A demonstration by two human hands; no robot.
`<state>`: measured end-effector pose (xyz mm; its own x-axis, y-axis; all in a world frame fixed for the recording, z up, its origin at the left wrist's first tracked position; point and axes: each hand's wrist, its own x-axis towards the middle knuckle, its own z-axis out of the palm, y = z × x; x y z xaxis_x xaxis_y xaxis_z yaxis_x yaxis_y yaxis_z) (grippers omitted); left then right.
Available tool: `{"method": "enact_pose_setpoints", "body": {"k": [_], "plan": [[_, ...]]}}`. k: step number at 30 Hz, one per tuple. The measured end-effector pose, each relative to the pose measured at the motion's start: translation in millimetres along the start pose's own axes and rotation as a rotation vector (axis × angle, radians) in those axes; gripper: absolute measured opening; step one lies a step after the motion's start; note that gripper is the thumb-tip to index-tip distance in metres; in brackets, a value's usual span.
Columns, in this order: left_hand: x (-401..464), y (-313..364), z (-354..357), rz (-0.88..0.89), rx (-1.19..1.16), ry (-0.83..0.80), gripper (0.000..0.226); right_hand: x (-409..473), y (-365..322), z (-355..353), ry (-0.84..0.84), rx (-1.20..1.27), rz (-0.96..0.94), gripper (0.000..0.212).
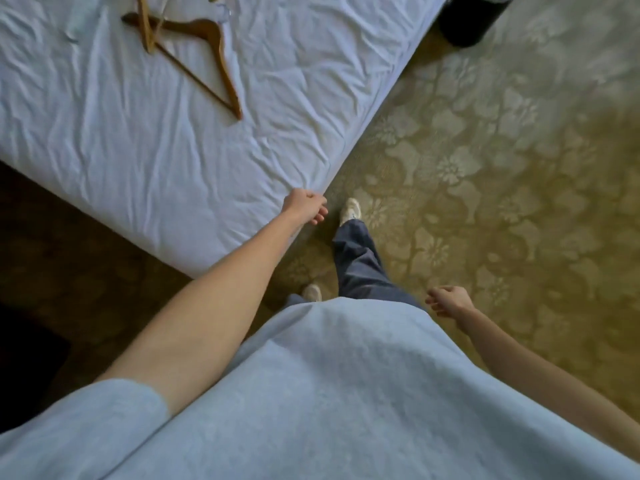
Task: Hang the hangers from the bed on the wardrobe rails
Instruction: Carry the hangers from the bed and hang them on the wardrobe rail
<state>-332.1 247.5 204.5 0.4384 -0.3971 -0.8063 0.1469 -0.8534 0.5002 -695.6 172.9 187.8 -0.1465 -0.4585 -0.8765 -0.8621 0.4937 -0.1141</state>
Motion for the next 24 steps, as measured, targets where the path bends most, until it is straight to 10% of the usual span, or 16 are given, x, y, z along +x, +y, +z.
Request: {"method": "enact_pose_setpoints", "body": {"k": [11,24], "plan": [[54.3,76.0,-36.5,-0.255,-0.038,0.083,0.022,60.3,-268.9,-77.5,-0.103,-0.216,-0.241,0.023],[92.0,76.6,-104.4,-0.477,-0.34,0.273,0.02,30.4,-569.3,27.3,-0.319,-0.57,-0.73,0.021]]}}
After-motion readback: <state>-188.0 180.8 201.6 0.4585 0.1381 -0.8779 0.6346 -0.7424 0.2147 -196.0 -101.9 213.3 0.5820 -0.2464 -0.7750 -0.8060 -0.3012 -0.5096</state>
